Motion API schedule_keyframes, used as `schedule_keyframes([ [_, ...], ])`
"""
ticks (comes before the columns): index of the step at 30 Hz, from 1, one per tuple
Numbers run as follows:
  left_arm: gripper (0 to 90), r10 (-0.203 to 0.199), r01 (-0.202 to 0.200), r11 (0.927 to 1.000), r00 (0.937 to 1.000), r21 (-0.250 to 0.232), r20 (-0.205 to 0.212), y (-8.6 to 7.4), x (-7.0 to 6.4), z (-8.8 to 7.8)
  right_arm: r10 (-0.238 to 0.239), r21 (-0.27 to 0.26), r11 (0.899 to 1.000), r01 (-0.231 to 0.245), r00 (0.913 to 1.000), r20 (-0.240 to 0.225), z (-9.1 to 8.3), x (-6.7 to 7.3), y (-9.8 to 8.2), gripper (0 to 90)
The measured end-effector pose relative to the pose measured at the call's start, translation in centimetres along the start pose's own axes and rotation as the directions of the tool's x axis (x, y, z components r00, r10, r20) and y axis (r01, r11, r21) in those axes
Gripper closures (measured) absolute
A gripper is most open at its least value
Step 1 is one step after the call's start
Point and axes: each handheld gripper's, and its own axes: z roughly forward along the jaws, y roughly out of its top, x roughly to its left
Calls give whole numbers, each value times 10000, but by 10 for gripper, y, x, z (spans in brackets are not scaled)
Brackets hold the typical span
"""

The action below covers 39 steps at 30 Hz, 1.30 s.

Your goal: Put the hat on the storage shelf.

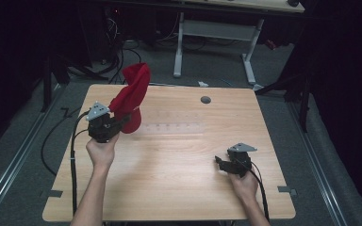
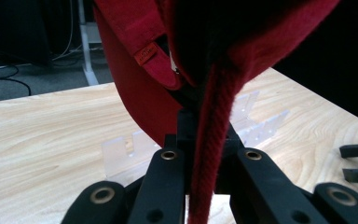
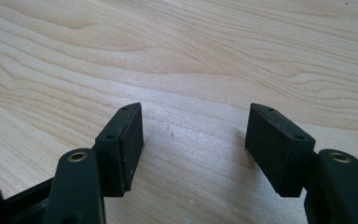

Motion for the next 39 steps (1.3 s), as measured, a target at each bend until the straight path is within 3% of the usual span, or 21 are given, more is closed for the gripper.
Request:
schedule_keyframes([
  [10, 856, 28, -30, 9999, 9997, -99, -235, -4, 7, 19, 4, 1, 10000, -4, 10000, 11, 0, 0, 0, 371],
  [19, 856, 377, -405, 9986, 9960, -336, -806, -8, 17, 29, 12, 0, 10000, -12, 10000, 11, 0, 0, 0, 371],
  [31, 856, 803, -835, 9962, 9914, -266, -1036, -22, 20, 41, -9, -4, 10000, 9, 10000, 5, 0, 0, 0, 371],
  [39, 856, 740, -781, 9965, 9899, -291, -1207, -28, 23, 45, -7, -6, 10000, 7, 10000, 0, 0, 0, 0, 371],
])
